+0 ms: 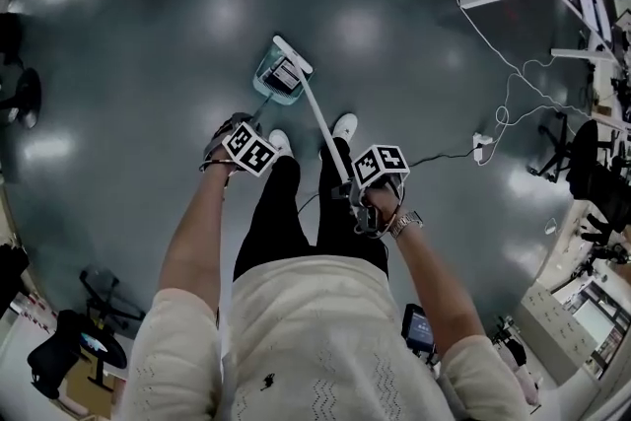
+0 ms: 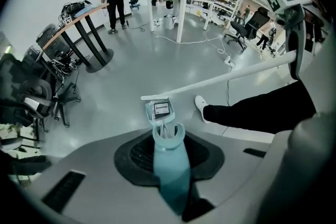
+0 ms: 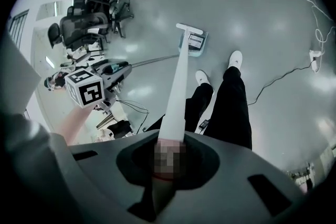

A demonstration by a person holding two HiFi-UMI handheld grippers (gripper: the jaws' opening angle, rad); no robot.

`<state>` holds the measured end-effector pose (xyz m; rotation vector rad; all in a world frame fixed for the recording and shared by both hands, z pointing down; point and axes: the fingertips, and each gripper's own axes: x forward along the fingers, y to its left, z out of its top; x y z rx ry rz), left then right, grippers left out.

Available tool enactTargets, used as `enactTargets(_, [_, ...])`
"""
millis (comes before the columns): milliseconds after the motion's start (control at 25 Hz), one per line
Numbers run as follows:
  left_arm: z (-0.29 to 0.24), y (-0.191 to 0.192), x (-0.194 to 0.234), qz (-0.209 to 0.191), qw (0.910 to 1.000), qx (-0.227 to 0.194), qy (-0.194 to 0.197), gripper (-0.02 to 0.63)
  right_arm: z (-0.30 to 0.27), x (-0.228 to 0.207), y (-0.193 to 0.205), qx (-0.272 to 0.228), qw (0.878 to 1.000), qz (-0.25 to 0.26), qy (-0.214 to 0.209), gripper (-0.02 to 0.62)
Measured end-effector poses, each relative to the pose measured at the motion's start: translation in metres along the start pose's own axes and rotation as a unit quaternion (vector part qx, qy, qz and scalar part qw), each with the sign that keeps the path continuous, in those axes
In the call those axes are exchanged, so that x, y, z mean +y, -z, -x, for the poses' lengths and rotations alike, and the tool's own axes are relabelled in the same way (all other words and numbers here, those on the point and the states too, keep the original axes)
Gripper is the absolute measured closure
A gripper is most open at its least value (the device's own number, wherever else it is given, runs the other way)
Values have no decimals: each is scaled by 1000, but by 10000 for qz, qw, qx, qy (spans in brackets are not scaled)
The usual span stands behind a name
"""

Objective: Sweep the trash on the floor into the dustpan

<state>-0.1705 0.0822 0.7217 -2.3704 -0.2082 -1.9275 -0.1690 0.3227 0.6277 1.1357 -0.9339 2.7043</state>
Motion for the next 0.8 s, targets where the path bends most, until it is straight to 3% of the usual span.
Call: enactTargets(800, [-2,-2,-6,80,9999,119,42,512,5,-1,8,-139,9997,78,166,540])
